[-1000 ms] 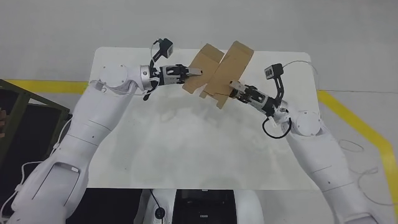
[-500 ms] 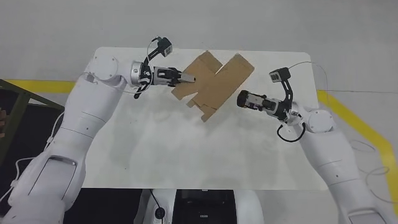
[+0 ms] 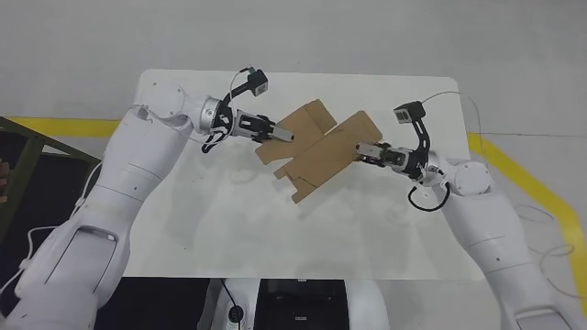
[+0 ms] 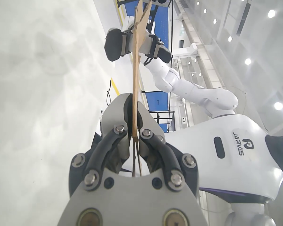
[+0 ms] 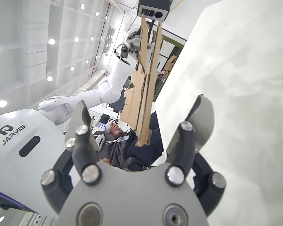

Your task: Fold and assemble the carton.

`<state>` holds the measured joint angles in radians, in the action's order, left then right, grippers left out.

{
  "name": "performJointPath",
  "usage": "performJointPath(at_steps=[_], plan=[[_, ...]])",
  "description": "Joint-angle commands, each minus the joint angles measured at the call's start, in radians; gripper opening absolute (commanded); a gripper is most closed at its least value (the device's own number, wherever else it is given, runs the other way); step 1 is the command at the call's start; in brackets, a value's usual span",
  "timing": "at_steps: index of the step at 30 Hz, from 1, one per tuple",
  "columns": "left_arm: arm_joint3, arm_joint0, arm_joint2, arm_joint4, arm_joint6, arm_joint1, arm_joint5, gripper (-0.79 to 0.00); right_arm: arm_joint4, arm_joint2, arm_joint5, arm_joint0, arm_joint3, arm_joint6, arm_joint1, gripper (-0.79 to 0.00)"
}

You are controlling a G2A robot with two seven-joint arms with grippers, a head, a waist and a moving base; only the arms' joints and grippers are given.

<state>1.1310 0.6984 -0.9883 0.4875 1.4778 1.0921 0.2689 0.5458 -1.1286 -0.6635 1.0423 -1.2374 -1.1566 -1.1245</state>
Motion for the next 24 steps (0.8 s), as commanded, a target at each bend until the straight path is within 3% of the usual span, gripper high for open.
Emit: performJointPath(at_steps=[1, 11, 14, 15, 16, 17, 24], plan=[[-0.002, -0.003, 0.005, -0.003, 0.0, 0.001, 0.002, -0.785, 0.003, 0.011, 0.004, -0.003, -0.001, -0.004, 0.0, -0.471], [-0.015, -0.014, 0.013, 0.006, 0.003, 0.006, 0.011, -0.785, 0.079, 0.051, 0.032, -0.023, 0.005, -0.032, -0.002, -0.748], [-0.015, -0.015, 0.012, 0.012, 0.006, 0.006, 0.014, -0.785, 0.115, 0.052, 0.042, -0.025, 0.003, -0.042, 0.0, -0.785], [-0.015, -0.015, 0.011, 0.017, 0.009, 0.006, 0.017, -0.739, 0.121, 0.051, 0.045, -0.026, 0.005, -0.045, 0.001, -0.785], [-0.015, -0.015, 0.01, 0.021, 0.011, 0.006, 0.018, -0.523, 0.123, 0.049, 0.046, -0.027, 0.008, -0.046, 0.002, -0.785], [-0.015, -0.014, 0.007, 0.024, 0.006, 0.006, 0.02, 0.0, 0.127, 0.048, 0.045, -0.026, 0.011, -0.045, 0.003, -0.785], [0.026, 0.014, -0.046, 0.06, -0.064, -0.003, 0.027, 0.0, 0.132, 0.011, 0.041, -0.008, 0.046, 0.017, 0.008, -0.785]])
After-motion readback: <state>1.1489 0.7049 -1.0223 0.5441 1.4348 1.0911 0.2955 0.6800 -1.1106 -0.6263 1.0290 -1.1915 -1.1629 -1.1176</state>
